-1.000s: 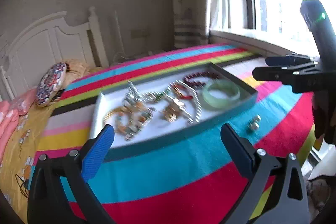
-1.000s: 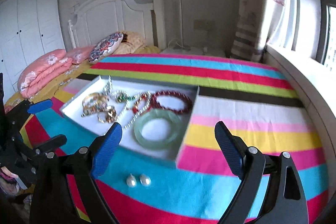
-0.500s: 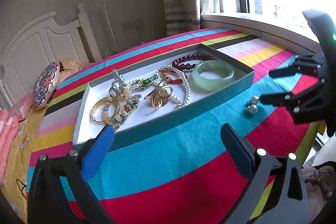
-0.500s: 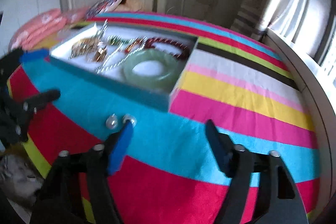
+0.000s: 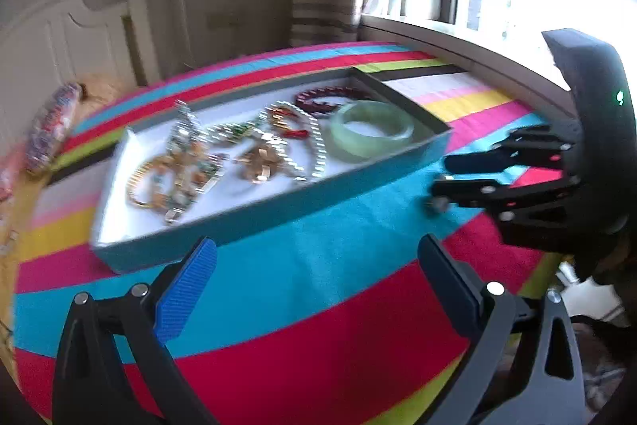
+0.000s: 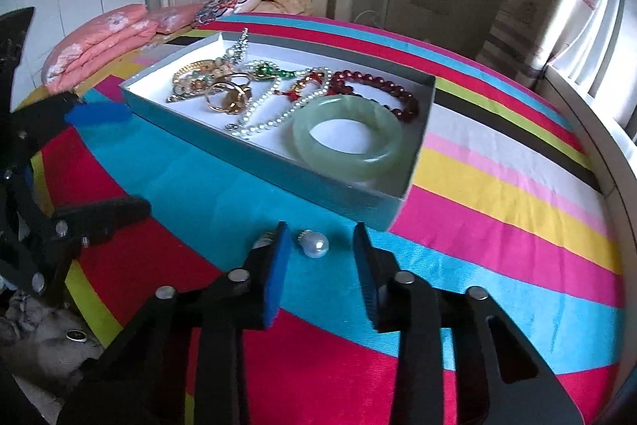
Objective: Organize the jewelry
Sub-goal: 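Lower the right tool onto the pearl earrings and close it, then carry the pearl earrings with the right tool over the jade bangle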
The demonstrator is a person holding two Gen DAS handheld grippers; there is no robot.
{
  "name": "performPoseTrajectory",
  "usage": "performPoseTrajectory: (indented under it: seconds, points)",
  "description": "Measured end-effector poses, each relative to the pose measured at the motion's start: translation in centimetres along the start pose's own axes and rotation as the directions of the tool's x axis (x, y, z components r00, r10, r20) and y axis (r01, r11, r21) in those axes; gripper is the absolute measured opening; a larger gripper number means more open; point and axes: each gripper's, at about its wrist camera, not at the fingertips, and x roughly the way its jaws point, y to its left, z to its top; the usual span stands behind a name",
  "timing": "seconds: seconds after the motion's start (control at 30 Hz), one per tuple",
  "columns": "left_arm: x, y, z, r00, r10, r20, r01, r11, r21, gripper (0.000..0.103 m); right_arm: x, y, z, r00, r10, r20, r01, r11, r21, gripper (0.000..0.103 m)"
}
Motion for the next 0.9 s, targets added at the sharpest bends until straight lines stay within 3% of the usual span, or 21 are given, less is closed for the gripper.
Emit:
performPoseTrajectory:
  seconds: [0.1, 0.23, 0.4, 0.47, 0.6, 0.63, 0.9]
  points:
    - [0.3, -1.3, 0.5, 0.998, -0.067, -0.019, 0.067, 0.998, 0.019, 0.093, -0.2, 0.0, -0.2, 1.0, 0.007, 0.008, -0.007, 1.0, 0.007, 0.017]
    - [1.3, -4.0, 0.9, 0.992, -0.116, -0.057, 0.121, 0.989, 0.089, 0.079, -0.9, -1.0, -0.9, 0.999, 0.0, 0.036, -0.003, 0.998, 0.066, 0.017]
    - [3.7, -6.8, 1.5, 0.987, -0.115, -0.11, 0.131, 0.979, 0.154, 0.057, -2.0, -2.9, -1.4, 0.998, -0.025, 0.062, 0.017, 0.993, 0.118, 0.017]
    - [4.3, -7.1, 1.8, 0.987, -0.116, -0.114, 0.132, 0.981, 0.145, 0.053, -2.2, -3.2, -1.5, 0.997, -0.027, 0.069, 0.018, 0.992, 0.126, 0.017]
    - [5.0, -7.2, 2.4, 0.987, -0.109, -0.119, 0.123, 0.985, 0.121, 0.029, -2.2, -3.6, -1.9, 0.997, -0.019, 0.078, 0.009, 0.991, 0.136, 0.017]
    - [5.0, -7.3, 2.5, 0.987, -0.107, -0.118, 0.121, 0.985, 0.123, 0.015, -2.2, -3.5, -2.0, 0.997, -0.018, 0.08, 0.007, 0.991, 0.137, 0.017]
    - [3.8, -6.8, 2.2, 0.986, -0.147, -0.083, 0.155, 0.983, 0.1, 0.014, -3.0, -3.5, -2.0, 0.994, -0.025, 0.107, 0.009, 0.989, 0.144, 0.017]
